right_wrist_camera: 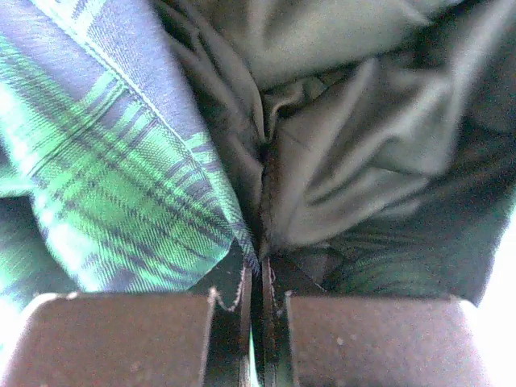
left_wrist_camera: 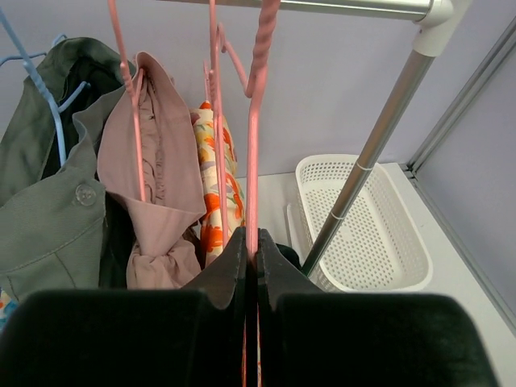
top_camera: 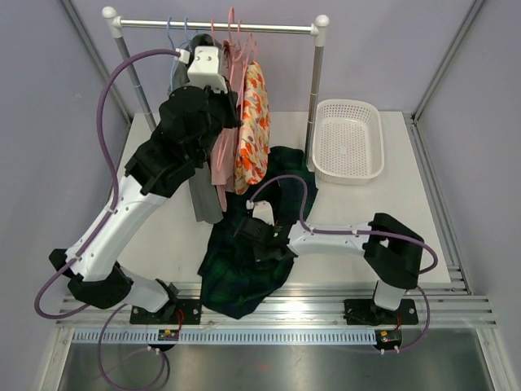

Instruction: Remove the skirt from the hanger

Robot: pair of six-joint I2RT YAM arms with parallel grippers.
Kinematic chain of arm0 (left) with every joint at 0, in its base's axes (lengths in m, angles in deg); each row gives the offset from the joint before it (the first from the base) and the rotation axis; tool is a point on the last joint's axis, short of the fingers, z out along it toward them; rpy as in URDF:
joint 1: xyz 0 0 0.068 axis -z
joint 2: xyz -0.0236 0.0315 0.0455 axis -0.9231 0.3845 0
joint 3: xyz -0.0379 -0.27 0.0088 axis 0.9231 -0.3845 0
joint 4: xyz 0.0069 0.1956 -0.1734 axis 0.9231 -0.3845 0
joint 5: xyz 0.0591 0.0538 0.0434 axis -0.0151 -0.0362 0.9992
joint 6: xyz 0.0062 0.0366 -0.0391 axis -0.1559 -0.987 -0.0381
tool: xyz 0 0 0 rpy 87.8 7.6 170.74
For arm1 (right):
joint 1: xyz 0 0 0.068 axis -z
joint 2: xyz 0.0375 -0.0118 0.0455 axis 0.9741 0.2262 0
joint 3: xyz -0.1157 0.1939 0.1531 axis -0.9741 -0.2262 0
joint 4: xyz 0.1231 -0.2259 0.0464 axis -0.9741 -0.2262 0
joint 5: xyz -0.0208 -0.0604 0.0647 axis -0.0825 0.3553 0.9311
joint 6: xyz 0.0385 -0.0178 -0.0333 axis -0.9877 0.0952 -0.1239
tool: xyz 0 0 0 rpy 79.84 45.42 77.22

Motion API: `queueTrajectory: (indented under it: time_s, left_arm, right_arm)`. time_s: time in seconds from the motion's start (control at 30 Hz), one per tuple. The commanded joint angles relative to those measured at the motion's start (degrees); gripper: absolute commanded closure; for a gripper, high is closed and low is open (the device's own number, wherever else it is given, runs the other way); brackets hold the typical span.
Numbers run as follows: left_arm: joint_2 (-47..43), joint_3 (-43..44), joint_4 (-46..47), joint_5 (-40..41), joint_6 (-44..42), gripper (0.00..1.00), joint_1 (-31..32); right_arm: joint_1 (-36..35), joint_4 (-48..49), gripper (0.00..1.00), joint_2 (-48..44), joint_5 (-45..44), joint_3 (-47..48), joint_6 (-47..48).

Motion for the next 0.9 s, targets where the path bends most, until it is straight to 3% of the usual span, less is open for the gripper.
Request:
queueTrajectory:
  time_s: [0.0, 0.13, 0.17, 0.23, 0.33, 0.4, 0.43, 0.47, 0.57, 0.6, 0.77, 0.87]
  left_arm:
    - [-4.03, -2.99, 1.32, 2.03, -1.45, 1.00, -0.15]
    - [-8.51, -6.95, 0.45, 2.47, -0.49, 1.00, -0.32]
    - [-10.52, -7.75, -0.25, 2.21, 0.04, 1.00, -0.32]
    - [-12.64, -10.12, -0.78, 2.04, 1.88, 1.00, -0.32]
    - [-18.17, -16.26, -0.61, 1.60, 4.34, 1.00, -0.15]
    - [-22.30, -21.54, -0.52, 2.21, 5.66, 1.00, -0.06]
    - [-23.54, -23.47, -0.70, 2.38, 6.80, 1.00, -0.06]
    - [-24.77, -26.18, -1.05, 2.47, 7.42, 1.00, -0.06]
    - [-29.60, -29.89, -2.80, 1.43, 10.06, 1.00, 0.03]
    - [-30.66, -31.64, -3.42, 1.25, 10.58, 1.00, 0.29]
    - [-34.88, -31.67, -8.60, 0.02, 12.70, 1.00, 1.61]
    - [-35.24, -28.59, -11.40, -1.47, 12.79, 1.00, 2.49]
  right_arm:
    - [-0.77, 0.36, 1.00, -10.78, -3.32, 0.87, 0.65]
    - [-1.12, -11.48, 1.00, -25.83, -15.08, 3.84, 0.21]
    - [-1.12, -17.69, 1.00, -31.34, -21.37, 7.94, 0.21]
    - [-1.03, -21.34, 1.00, -35.77, -27.38, 12.88, 4.50]
    - [-0.42, -21.10, 1.00, -39.92, -38.28, 24.13, 17.92]
    - [4.74, -14.00, 1.00, -38.79, -40.95, 30.70, 31.76]
    - [8.08, -9.79, 1.00, -38.09, -39.64, 32.57, 35.42]
    - [16.20, -8.88, 1.00, -35.82, -33.71, 37.03, 37.80]
    - [27.15, -10.18, 1.00, -30.19, -21.23, 45.48, 41.52]
    - [31.88, -11.15, 1.00, -25.04, -19.26, 52.47, 42.39]
    - [44.22, -17.21, 1.00, -8.84, -4.59, 75.36, 41.70]
    - [50.02, -15.13, 1.00, 0.74, 0.34, 89.24, 40.82]
